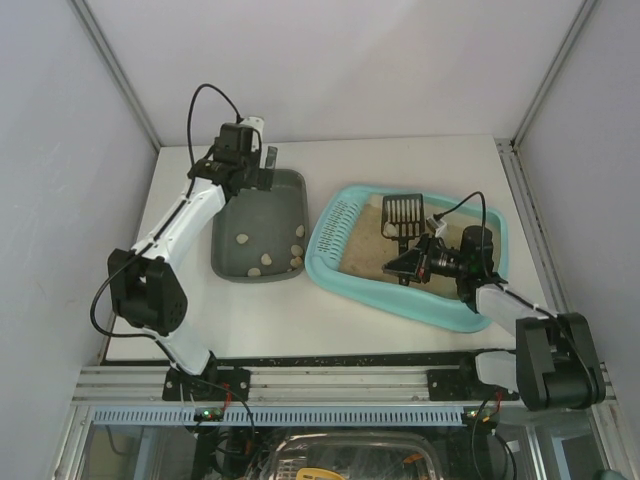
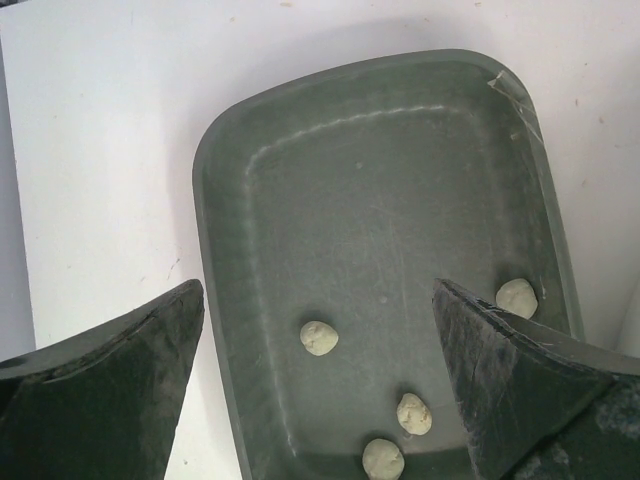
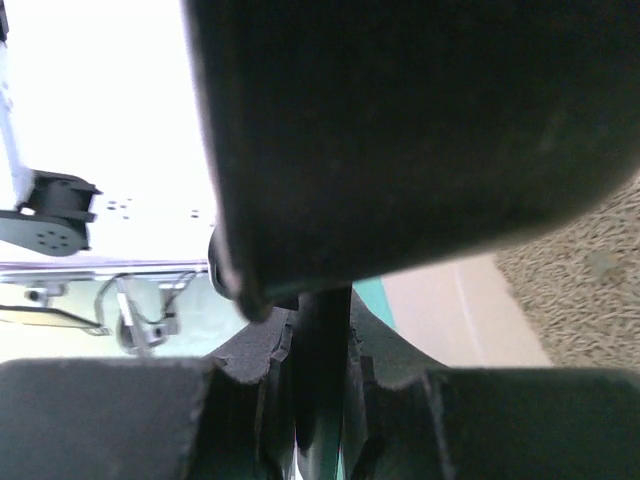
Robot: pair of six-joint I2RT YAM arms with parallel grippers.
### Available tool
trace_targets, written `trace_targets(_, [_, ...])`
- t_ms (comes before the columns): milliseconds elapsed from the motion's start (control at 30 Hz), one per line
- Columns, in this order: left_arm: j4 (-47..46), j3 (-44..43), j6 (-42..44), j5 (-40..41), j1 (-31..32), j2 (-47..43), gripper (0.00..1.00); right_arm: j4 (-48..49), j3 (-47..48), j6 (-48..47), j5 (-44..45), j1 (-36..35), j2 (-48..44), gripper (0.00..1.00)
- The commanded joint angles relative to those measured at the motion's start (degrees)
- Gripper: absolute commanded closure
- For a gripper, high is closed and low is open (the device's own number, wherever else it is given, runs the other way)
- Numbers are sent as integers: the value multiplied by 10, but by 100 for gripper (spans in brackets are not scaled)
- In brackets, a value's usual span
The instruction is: Clean the litter box
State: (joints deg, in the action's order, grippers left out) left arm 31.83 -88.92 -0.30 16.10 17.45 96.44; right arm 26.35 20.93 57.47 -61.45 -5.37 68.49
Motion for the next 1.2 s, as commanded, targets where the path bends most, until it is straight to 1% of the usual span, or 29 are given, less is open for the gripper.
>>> trace_targets(0, [-20,2,23,-20,10,-19,0,20,35,73,-62,23,31,100])
trace_targets(100, [-17,5,32,-63,11,-19,0,17,41,88,-59,24,22,100])
trace_targets(200, [-11,-1,31,-87,12,-18,0,-33,71,87,-53,21,16,100])
trace_targets(233, [-3,-7,27,-92,11,-16,0,-33,79,95,-53,21,16,100])
trace_targets(367, [18,-18,29,-105,12,-22,0,23,95,153,-51,4,5,100])
trace_targets(567, [76,-35,73,-100,12,-34,0,16,97,219,-55,-44,-15,100])
trace_targets(667, [86,-26,69,-104,12,-43,0,-56,98,221,-38,-49,-52,100])
trace_targets(767, [93,-14,54,-108,15,-58,0,-113,97,214,5,-50,-127,100])
trace_targets(867, [94,16,73,-109,24,-85,0,-177,94,208,64,-37,-210,100])
trace_targets(933, [99,34,79,-115,26,-98,0,-193,89,226,86,-41,-232,100])
trace_targets(1033, [107,55,79,-130,25,-111,0,-198,88,230,104,-102,-235,100])
trace_targets(1100, [112,66,81,-139,28,-120,0,-195,71,232,113,-100,-253,100])
trace_targets(1167, [115,74,85,-137,28,-128,0,-167,34,262,135,-81,-282,100])
